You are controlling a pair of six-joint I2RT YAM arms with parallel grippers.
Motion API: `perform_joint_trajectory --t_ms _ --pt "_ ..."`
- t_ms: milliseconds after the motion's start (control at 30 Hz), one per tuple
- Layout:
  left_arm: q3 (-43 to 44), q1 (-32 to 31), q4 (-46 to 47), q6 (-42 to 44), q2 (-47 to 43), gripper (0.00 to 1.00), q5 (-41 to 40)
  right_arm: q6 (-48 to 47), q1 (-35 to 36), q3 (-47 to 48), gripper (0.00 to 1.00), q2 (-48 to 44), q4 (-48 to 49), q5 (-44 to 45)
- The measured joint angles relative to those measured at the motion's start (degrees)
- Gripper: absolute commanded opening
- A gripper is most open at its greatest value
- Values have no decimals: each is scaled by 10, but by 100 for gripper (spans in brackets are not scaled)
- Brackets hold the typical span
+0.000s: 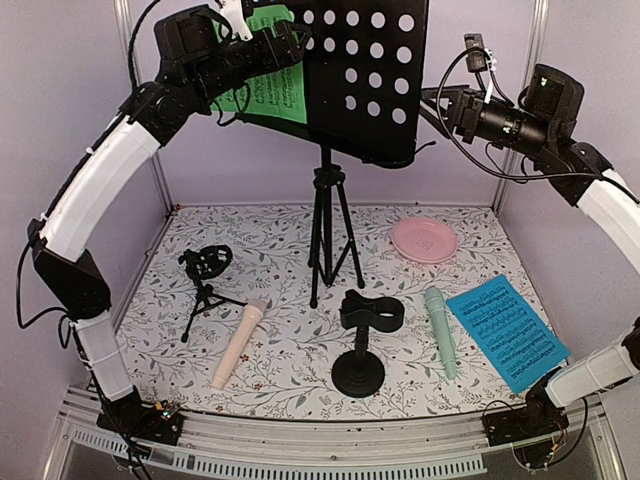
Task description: Pack up the instrument practice props
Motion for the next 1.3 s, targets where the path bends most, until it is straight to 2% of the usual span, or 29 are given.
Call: perform_joint_trajectory --t_ms 267,433,700,833,1033,1100,1200,1300 --pt "-5 3 94 -7 11 80 -24 -24 51 1 69 38 8 34" --pt "-14 3 137 -2 9 71 -47 -30 65 7 66 51 15 43" --pt "-29 0 157 12 6 47 -111 -38 69 14 65 54 23 50" --pt "-49 -3 155 15 -1 45 -144 -40 69 16 64 54 25 53" --pt "-61 -10 164 34 -7 51 -148 -41 70 16 64 54 25 52" --pt "-61 -14 174 41 -7 56 -132 -42 70 16 64 54 25 52" --pt "-59 -22 182 51 -7 68 -113 -42 70 16 64 54 25 52" --pt "-58 -43 191 76 -8 88 -113 -42 70 16 64 54 25 52"
